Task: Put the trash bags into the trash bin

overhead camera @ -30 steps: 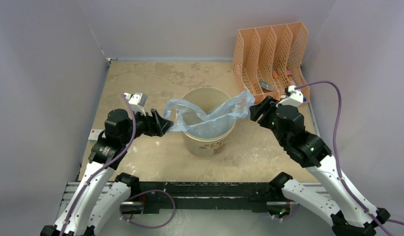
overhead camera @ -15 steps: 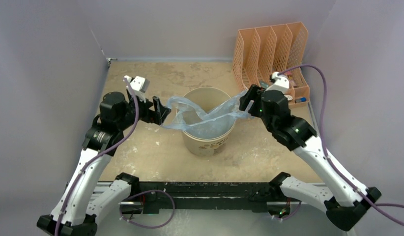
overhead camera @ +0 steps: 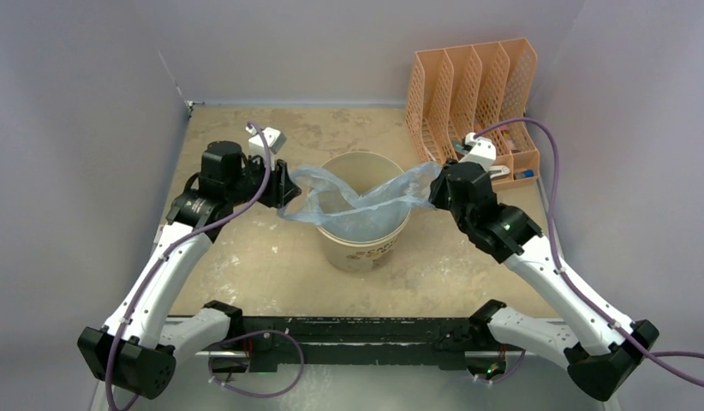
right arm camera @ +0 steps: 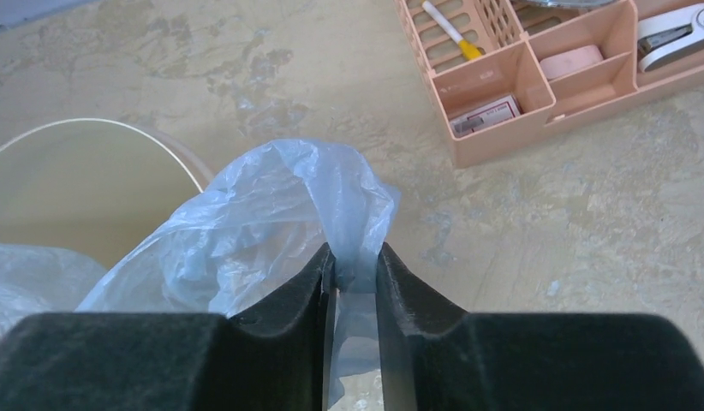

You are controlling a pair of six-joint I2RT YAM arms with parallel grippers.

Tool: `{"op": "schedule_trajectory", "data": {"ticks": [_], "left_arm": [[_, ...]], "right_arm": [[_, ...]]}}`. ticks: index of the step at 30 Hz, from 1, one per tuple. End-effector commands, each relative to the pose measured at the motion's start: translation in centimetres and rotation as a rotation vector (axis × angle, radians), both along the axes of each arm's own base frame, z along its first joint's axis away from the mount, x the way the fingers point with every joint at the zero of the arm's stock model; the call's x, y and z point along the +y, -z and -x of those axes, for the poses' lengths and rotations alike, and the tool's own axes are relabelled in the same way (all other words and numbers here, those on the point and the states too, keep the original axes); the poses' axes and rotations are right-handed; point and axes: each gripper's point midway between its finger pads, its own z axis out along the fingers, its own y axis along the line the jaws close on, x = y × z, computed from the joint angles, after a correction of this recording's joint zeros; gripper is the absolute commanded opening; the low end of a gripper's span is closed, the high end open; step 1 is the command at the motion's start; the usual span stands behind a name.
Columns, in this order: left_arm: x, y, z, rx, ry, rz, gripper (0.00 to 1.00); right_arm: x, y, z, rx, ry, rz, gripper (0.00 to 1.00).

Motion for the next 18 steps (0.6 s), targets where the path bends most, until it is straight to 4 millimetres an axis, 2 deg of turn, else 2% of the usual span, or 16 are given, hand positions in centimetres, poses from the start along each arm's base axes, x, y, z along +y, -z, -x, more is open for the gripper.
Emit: {"op": "schedule_trajectory", "data": {"ticks": [1, 4, 6, 12, 15, 18], "left_arm": [[0.1, 0.5, -0.6, -0.025, -0.008, 0.003, 0.24], [0.8, 2.0, -0.4, 0.006, -0.074, 0.002, 0.05], [0.9, 3.4, -0.2, 0.046, -0.096, 0.018, 0.00], [-0.8, 5.8, 0.8, 0.107, -0.079, 0.152, 0.00], [-0.9, 7.2, 1.1, 0.127, -0.104, 0.194, 0.00], [-0.9, 7.9, 1.5, 0.129, -0.115, 0.223, 0.00]], "right_arm": [[-0.1, 1.5, -1.1, 0.006, 0.031, 0.018, 0.21], [0.1, 3.4, -1.3, 0.048, 0.023, 0.021, 0.11], [0.8, 4.6, -1.6, 0.072, -0.005, 0.008, 0.08], [3.6, 8.1, -1.2, 0.172, -0.136, -0.048, 0.01], [4.5, 9.7, -0.4, 0.218, -0.187, -0.070, 0.01], [4.2, 10.8, 0.2, 0.248, -0.188, -0.057, 0.06]]}}
